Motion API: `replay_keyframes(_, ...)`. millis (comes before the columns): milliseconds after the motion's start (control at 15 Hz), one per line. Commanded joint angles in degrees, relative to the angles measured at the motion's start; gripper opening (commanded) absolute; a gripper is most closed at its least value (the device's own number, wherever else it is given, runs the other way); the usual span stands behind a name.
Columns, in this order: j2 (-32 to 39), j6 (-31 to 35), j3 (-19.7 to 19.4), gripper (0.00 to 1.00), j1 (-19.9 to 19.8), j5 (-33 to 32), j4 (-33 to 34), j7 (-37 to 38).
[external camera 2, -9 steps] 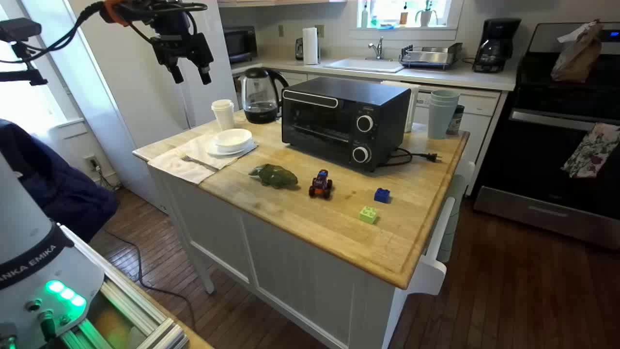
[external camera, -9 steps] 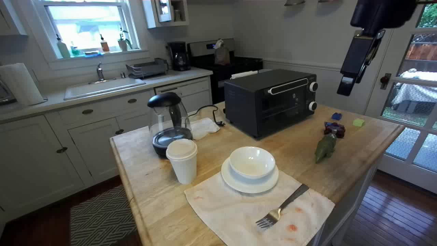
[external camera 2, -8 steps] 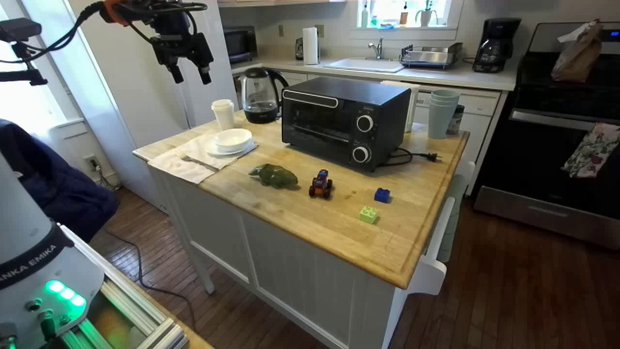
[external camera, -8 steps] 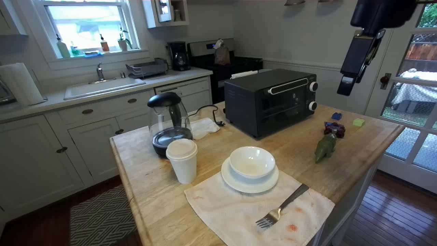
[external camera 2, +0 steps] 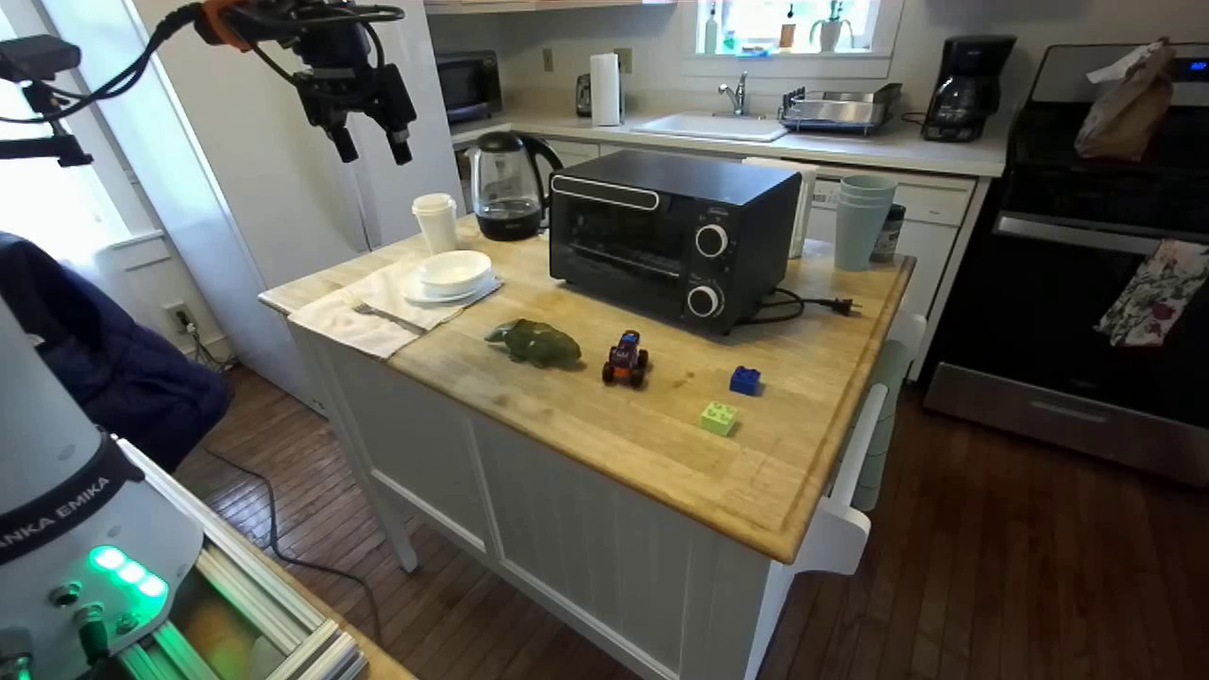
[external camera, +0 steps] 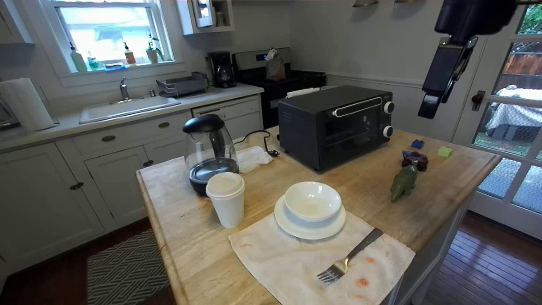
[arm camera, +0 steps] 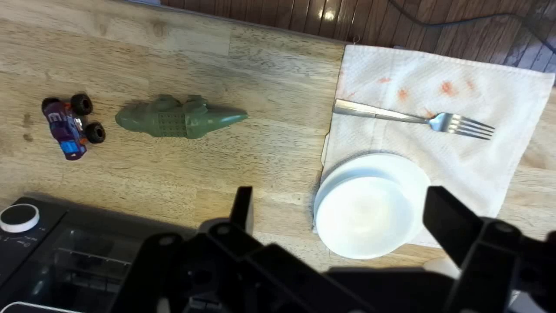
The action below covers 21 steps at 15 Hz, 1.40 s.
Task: Make the dinosaur toy face forward
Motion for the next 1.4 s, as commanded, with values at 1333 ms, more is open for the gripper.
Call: replay_keyframes(1333, 10.07, -5.00, -9.61, 1.00, -1.13, -7.75, 0.98, -37.89)
